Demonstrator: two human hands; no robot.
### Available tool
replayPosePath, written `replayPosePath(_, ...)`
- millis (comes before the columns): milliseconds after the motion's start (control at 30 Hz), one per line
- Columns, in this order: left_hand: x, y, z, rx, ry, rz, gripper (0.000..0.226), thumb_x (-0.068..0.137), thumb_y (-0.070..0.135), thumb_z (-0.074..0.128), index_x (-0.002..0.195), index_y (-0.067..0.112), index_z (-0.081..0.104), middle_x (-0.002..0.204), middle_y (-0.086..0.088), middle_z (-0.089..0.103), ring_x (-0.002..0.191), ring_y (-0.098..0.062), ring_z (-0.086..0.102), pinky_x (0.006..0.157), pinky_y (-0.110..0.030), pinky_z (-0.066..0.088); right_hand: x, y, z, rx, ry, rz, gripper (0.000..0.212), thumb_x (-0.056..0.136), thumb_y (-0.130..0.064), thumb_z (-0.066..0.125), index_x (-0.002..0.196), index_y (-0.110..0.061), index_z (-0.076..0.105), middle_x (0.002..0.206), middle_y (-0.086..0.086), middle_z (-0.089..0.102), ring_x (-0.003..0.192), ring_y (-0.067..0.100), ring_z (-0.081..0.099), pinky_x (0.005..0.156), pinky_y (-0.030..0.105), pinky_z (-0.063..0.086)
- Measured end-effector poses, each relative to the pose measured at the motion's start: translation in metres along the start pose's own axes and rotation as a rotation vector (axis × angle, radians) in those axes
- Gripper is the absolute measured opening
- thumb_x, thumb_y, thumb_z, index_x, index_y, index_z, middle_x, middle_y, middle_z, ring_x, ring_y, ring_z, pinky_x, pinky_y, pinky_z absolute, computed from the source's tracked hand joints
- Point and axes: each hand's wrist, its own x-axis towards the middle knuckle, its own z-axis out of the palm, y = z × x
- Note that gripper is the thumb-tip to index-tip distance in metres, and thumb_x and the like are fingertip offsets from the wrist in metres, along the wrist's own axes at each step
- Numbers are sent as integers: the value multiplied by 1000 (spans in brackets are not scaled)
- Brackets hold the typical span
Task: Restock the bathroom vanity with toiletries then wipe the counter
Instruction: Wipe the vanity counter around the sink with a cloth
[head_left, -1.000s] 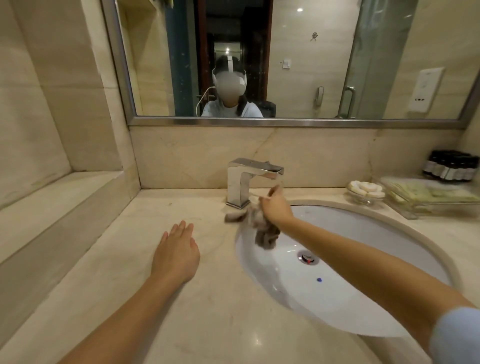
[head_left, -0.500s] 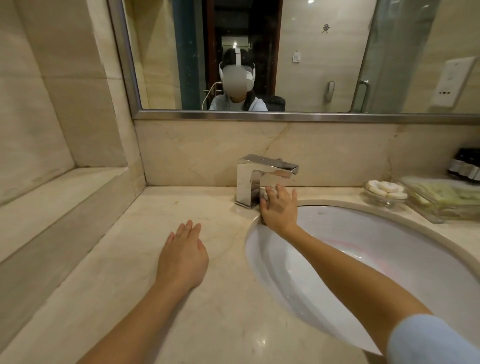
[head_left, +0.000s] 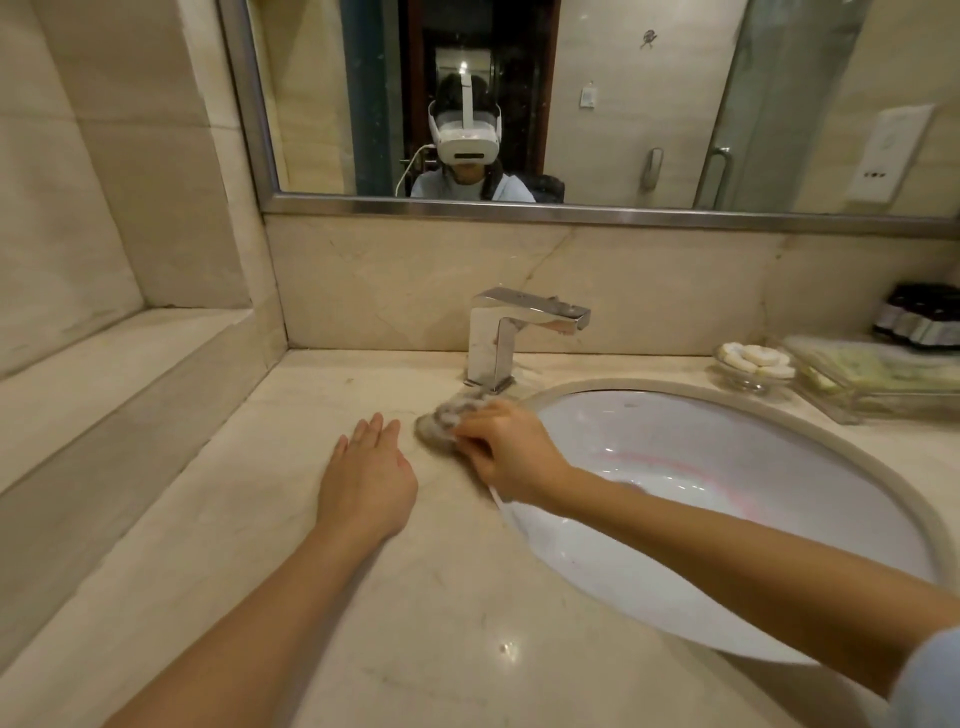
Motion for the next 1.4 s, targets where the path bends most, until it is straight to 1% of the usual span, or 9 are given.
replayPosePath(100, 1, 0, -1, 1, 9, 0, 50, 100, 22, 20, 150, 17, 20, 159, 0, 13, 147, -15, 10, 121, -32, 7, 13, 1, 8, 70, -167, -68, 15, 84, -18, 62, 93, -14, 74, 92, 5, 67, 82, 21, 55, 71, 26, 40)
replayPosePath(233, 1, -2, 1, 4, 2, 4, 51, 100, 21, 19, 150, 18, 18, 159, 1, 10, 147, -13, 7, 121, -31, 6, 44, 41, 27, 23, -305, 195, 34, 99, -23, 43, 126, -14, 60, 140, 5, 47, 126, 25, 45, 105, 34, 35)
replayPosePath(300, 1, -2, 3, 10, 8, 8, 51, 100, 21, 19, 150, 19, 19, 159, 2, 10, 147, -13, 7, 121, -30, 6, 56, 49, 32, -80, -358, 250, 38, 101, -21, 34, 134, -12, 51, 148, 1, 40, 130, 22, 43, 105, 30, 35)
replayPosePath(467, 1, -1, 1, -2, -3, 2, 50, 100, 21, 20, 150, 20, 21, 159, 2, 12, 147, -13, 9, 121, -31, 7, 53, 44, 26, -147, -391, 163, 40, 102, -19, 31, 140, -14, 44, 149, 2, 39, 134, 21, 40, 111, 29, 31)
replayPosePath(667, 3, 1, 1, 22, -32, 0, 50, 100, 21, 18, 150, 19, 19, 159, 2, 11, 147, -13, 8, 121, -31, 7, 3, 81, -3, -260, -414, 53, 54, 86, 2, 51, 138, -12, 47, 149, 2, 40, 133, 25, 38, 105, 37, 39)
replayPosePath(867, 20, 16, 7, 37, -62, 63, 52, 100, 20, 21, 151, 13, 17, 159, -3, 10, 148, -16, 8, 121, -32, 6, -32, 153, -45, -593, -497, 362, 59, 91, -6, 44, 147, -11, 26, 157, 1, 18, 128, 26, 33, 94, 36, 38)
replayPosePath(1067, 45, 31, 19, 18, -107, 163, 53, 101, 30, 20, 151, 16, 14, 160, 2, 7, 147, -11, 5, 121, -32, 6, -44, 203, -68, -751, -576, 709, 62, 84, -25, 65, 137, -7, 38, 135, 5, 47, 127, 25, 35, 91, 33, 41)
replayPosePath(1233, 54, 33, 23, 41, -120, 161, 53, 101, 30, 19, 152, 16, 12, 160, 3, 6, 147, -11, 5, 121, -32, 6, -72, 216, -93, -915, -656, 742, 50, 87, -23, 60, 134, -10, 46, 135, 5, 48, 130, 25, 33, 99, 31, 39)
replayPosePath(1400, 53, 34, 22, 52, -137, 169, 53, 101, 30, 19, 151, 15, 13, 160, 1, 7, 148, -14, 6, 121, -33, 7, -114, 199, -125, -910, -687, 674, 46, 94, -22, 50, 138, -12, 45, 151, 7, 25, 139, 27, 20, 103, 36, 34)
